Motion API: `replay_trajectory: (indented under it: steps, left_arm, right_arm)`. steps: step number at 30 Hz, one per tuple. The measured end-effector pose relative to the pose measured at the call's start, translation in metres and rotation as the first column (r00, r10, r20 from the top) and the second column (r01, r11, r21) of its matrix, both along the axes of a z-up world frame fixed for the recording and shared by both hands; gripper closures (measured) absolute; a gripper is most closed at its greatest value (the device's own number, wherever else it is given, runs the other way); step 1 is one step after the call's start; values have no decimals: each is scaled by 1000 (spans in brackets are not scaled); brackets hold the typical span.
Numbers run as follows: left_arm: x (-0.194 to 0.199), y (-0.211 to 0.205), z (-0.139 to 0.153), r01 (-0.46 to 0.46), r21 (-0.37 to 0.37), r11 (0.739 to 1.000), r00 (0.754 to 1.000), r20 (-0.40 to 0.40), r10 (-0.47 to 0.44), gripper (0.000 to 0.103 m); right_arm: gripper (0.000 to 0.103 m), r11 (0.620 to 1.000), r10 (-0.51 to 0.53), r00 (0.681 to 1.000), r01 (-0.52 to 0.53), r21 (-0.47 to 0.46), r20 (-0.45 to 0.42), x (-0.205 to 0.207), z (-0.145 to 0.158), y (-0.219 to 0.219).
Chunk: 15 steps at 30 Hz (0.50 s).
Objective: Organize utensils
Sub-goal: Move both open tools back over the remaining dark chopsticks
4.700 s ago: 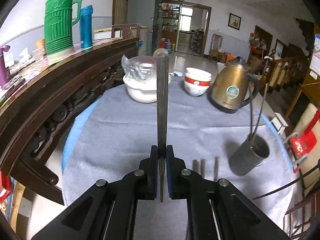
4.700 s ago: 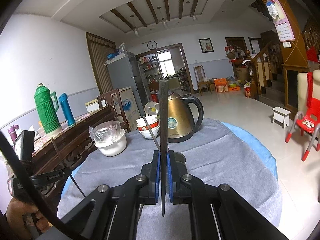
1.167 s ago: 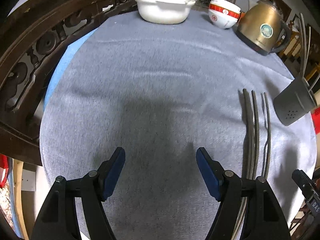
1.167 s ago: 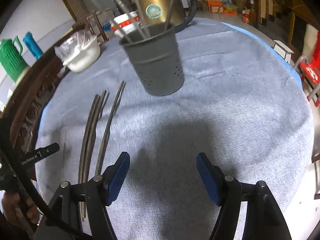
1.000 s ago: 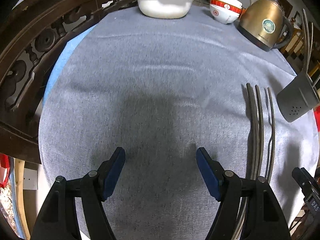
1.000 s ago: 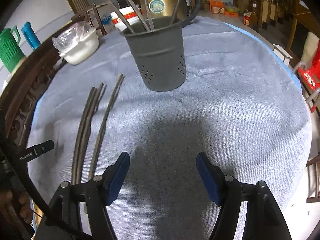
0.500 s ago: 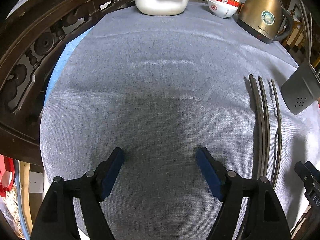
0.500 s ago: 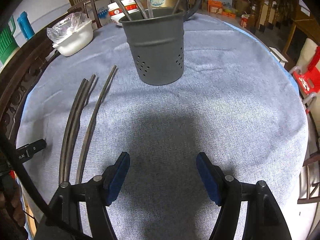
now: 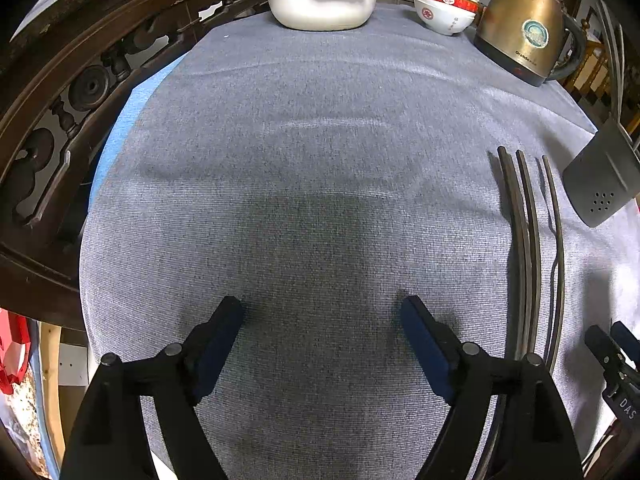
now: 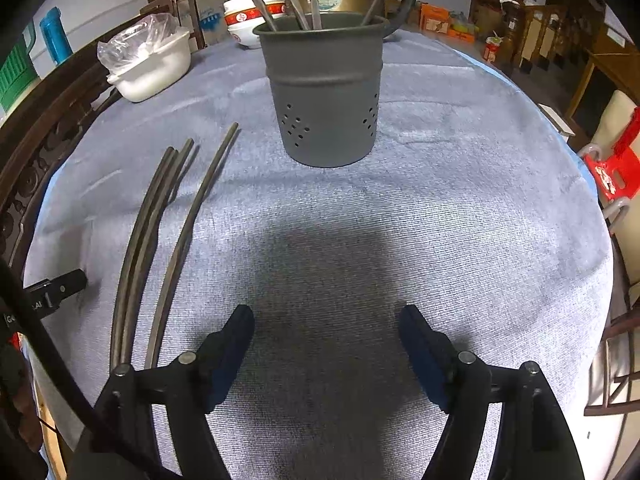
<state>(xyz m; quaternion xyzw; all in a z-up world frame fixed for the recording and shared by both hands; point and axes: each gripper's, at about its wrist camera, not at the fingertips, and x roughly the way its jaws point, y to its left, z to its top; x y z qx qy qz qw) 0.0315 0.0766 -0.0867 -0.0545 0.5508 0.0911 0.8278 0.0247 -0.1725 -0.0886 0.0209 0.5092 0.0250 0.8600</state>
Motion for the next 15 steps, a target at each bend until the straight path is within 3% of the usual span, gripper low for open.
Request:
replay_trajectory:
  steps: [7,15]
  left_arm:
    - [-2,0,-5,0,-1,1000,1000,6,0,14]
    - [-7,1,-7,1,0,1000,1000,20,-1,7]
  right_arm:
    - [22,999,15,1000,-15,-31,-9,-3,0,9]
    - [23,992,51,998,-45,118,-49,8,15,14]
